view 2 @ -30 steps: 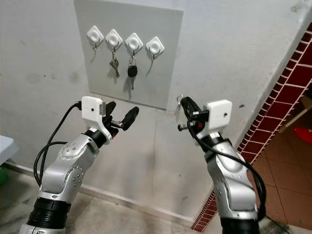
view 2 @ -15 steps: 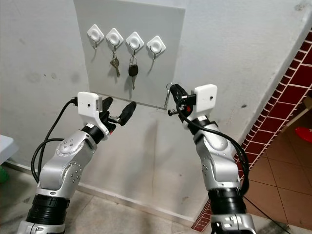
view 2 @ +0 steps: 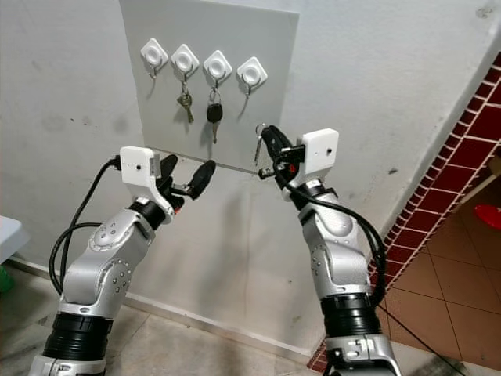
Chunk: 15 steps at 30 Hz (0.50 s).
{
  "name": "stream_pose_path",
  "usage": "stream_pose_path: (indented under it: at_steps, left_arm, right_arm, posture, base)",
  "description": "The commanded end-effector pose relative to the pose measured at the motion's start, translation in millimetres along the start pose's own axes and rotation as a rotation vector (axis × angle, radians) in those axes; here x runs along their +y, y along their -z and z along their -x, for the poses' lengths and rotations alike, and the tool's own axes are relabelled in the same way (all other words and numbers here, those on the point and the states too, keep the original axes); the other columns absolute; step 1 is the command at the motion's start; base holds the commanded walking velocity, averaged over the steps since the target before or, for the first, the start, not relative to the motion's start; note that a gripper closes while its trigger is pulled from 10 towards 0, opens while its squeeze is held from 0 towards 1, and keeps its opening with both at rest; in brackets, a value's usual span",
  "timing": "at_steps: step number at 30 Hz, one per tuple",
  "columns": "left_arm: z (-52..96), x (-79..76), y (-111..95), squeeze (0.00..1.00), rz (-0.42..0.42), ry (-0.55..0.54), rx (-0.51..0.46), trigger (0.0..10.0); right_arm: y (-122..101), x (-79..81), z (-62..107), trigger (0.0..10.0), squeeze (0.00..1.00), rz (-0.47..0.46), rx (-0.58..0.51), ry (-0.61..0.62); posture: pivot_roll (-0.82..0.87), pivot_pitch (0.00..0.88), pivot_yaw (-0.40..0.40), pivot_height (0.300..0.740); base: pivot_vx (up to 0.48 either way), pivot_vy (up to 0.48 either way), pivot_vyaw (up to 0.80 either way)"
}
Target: Hang keys on a hook
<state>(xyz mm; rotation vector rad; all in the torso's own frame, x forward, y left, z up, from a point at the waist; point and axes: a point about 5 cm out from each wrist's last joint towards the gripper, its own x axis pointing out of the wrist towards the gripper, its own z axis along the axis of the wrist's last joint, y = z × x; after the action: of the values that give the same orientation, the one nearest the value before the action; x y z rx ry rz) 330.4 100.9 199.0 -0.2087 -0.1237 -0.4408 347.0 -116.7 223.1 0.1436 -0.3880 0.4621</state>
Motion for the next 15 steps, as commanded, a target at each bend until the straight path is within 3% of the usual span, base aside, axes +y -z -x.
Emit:
stream_pose_path:
  at_steps: [1,15]
  left_arm:
    - [-2.3,-3.6,-5.9,0.0,0.014,0.014,-0.019,10.0]
    - [-2.7,-7.4,-7.9,0.0,0.023,0.025,-0.018,10.0]
  right_arm:
    - [-5.1,-1.3,-6.3,10.0,0.0,0.001,-0.019,0.028]
    - [-2.6,1.9,-32.9,10.0,0.0,-0.04,0.025,0.087]
  posture:
    - [-0.01,0.001,-0.061,0.74]
    - [-0.01,0.017,-0.06,0.74]
  base:
    - [0.0,0.0,0.0]
    - [0.0,0.0,0.0]
